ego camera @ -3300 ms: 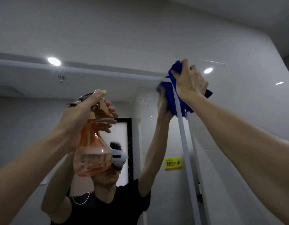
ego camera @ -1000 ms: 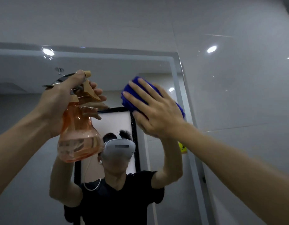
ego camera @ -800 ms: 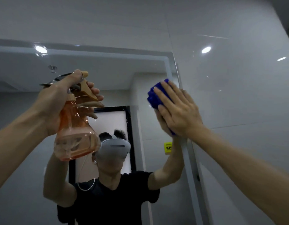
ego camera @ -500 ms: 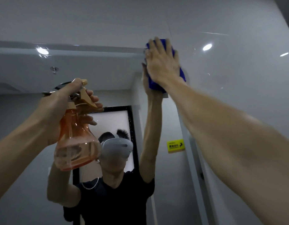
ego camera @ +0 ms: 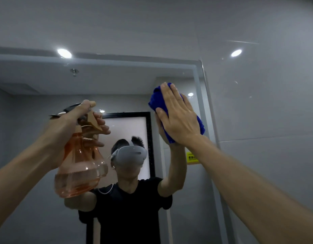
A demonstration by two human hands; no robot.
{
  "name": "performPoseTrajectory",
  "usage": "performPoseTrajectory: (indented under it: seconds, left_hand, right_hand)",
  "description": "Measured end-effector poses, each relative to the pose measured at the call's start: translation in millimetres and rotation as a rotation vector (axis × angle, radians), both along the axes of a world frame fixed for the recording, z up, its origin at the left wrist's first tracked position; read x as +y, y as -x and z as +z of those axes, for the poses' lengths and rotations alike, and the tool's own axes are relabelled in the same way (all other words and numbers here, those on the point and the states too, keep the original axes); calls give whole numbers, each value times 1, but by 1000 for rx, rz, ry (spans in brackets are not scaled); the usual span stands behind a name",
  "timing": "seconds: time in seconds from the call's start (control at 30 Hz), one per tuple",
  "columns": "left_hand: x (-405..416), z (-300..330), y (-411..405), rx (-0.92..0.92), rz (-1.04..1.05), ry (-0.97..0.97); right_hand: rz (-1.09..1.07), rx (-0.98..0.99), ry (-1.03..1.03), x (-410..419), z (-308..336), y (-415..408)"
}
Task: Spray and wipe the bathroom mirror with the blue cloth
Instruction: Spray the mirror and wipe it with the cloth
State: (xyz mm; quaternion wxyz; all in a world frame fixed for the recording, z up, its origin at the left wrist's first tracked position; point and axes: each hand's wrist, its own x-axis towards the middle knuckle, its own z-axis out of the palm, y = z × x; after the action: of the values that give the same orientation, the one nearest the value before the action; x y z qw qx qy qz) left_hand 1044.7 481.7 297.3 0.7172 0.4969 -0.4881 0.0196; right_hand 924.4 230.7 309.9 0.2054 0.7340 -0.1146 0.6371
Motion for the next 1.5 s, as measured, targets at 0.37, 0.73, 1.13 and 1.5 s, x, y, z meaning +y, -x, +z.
performPoseTrajectory:
  seconds: [0.37, 0.73, 1.13, 1.5]
  left_hand:
    - [52, 1, -43, 86, -28, 132]
    - [93, 13, -92, -2, -2, 103]
    - [110, 25, -134, 6, -88, 117]
    - [96, 6, -123, 45, -117, 67]
  right_hand:
    - [-216, -10, 39, -2, 1, -9]
    - [-149, -274, -120, 34, 63, -53]
    - [26, -87, 52, 134, 76, -120]
    - [-122, 23, 336, 74, -21, -72]
